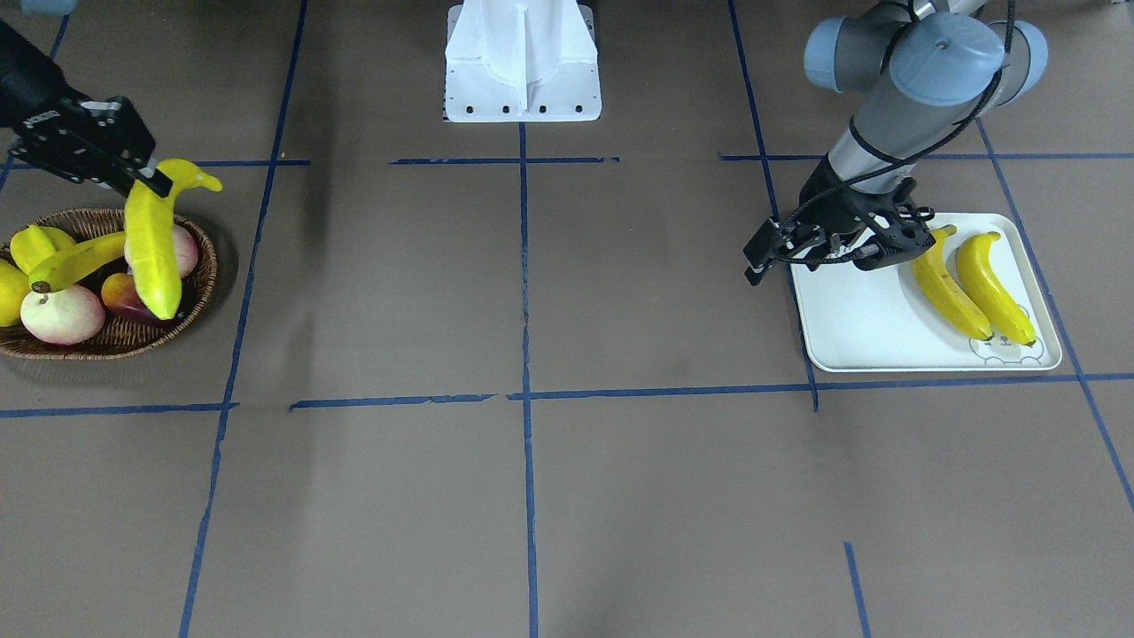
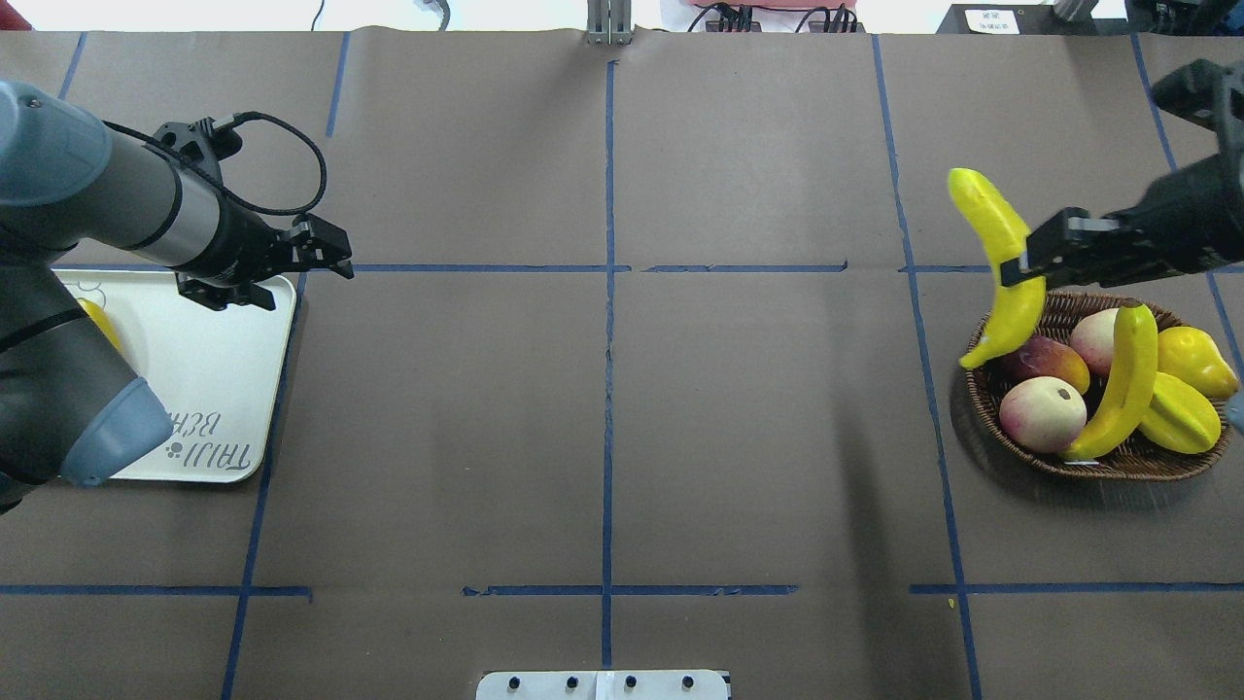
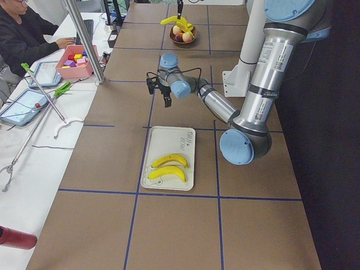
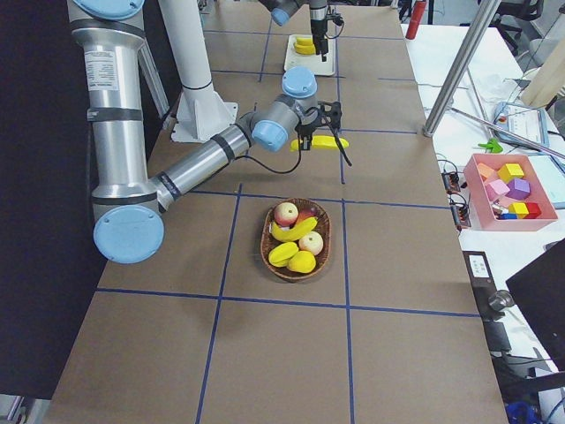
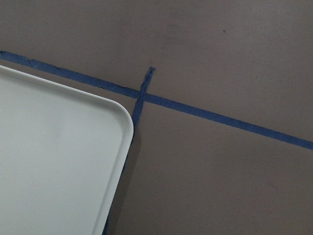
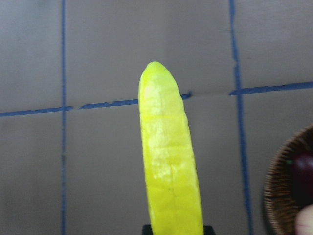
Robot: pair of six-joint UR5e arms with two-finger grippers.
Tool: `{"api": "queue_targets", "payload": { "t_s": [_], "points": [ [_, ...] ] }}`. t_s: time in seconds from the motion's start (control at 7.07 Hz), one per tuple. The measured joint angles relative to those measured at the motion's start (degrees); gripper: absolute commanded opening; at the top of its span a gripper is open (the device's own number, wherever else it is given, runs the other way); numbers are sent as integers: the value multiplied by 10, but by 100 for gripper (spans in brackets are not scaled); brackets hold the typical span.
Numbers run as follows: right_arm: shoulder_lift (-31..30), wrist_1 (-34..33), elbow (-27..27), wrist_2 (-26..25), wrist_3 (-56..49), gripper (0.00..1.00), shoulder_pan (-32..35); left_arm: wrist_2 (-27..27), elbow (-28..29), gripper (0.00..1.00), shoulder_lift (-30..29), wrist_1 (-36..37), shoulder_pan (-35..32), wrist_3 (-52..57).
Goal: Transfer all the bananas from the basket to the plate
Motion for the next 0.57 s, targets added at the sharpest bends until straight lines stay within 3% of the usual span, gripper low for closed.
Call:
{"api": "queue_targets", "payload": {
  "t_s": [0.28, 0.57],
  "points": [
    [105, 36, -20, -56, 111, 1, -71, 1, 11, 99, -22, -143, 13, -136],
    [125, 155, -27, -171, 215, 1, -173, 1, 17, 99, -36, -253, 21, -235]
  ]
}}
